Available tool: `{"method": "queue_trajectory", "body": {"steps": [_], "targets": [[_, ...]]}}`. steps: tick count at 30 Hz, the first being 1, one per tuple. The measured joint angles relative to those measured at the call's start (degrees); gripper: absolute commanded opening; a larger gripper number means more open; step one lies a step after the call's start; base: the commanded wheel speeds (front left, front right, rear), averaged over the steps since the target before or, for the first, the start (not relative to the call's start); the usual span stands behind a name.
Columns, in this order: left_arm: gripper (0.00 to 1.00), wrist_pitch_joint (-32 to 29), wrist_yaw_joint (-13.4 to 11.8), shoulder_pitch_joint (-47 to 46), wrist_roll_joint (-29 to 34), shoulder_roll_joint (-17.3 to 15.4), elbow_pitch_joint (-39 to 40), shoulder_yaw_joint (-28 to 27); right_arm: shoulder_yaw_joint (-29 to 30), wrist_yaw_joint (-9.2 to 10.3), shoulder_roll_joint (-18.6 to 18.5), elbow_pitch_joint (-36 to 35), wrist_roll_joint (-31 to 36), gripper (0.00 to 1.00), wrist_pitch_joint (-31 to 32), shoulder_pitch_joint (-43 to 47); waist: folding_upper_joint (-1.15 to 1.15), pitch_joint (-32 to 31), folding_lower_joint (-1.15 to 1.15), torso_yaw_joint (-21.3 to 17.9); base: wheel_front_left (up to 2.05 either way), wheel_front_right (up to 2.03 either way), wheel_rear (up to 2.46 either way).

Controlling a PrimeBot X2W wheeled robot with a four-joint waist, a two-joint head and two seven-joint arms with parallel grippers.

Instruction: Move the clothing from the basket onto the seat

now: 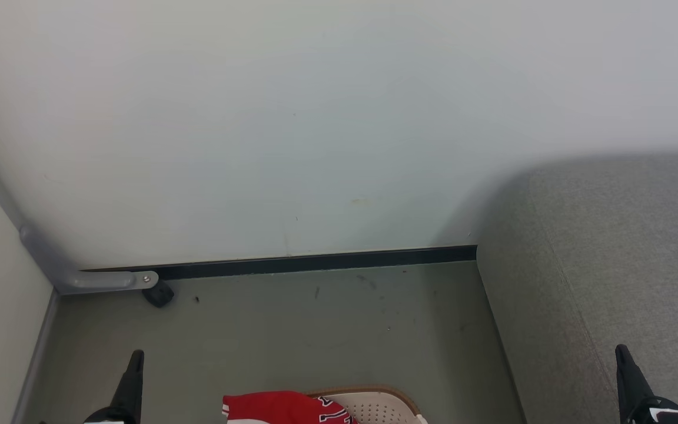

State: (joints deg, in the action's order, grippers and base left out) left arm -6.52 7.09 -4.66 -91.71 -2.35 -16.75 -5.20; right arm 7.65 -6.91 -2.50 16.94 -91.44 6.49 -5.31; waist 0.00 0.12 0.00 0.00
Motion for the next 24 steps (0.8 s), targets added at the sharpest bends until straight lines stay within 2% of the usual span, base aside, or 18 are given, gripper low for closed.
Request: {"method": "queue_trajectory", "body": {"steps": [24], "targets": [[0.0, 0.0, 0.0, 0.0, 0.0, 0.0, 0.0, 0.0, 0.0, 0.0, 0.0, 0.0, 0.0, 0.0, 0.0, 0.0, 0.0, 0.0, 0.0, 0.0, 0.0, 0.0, 0.0]]}}
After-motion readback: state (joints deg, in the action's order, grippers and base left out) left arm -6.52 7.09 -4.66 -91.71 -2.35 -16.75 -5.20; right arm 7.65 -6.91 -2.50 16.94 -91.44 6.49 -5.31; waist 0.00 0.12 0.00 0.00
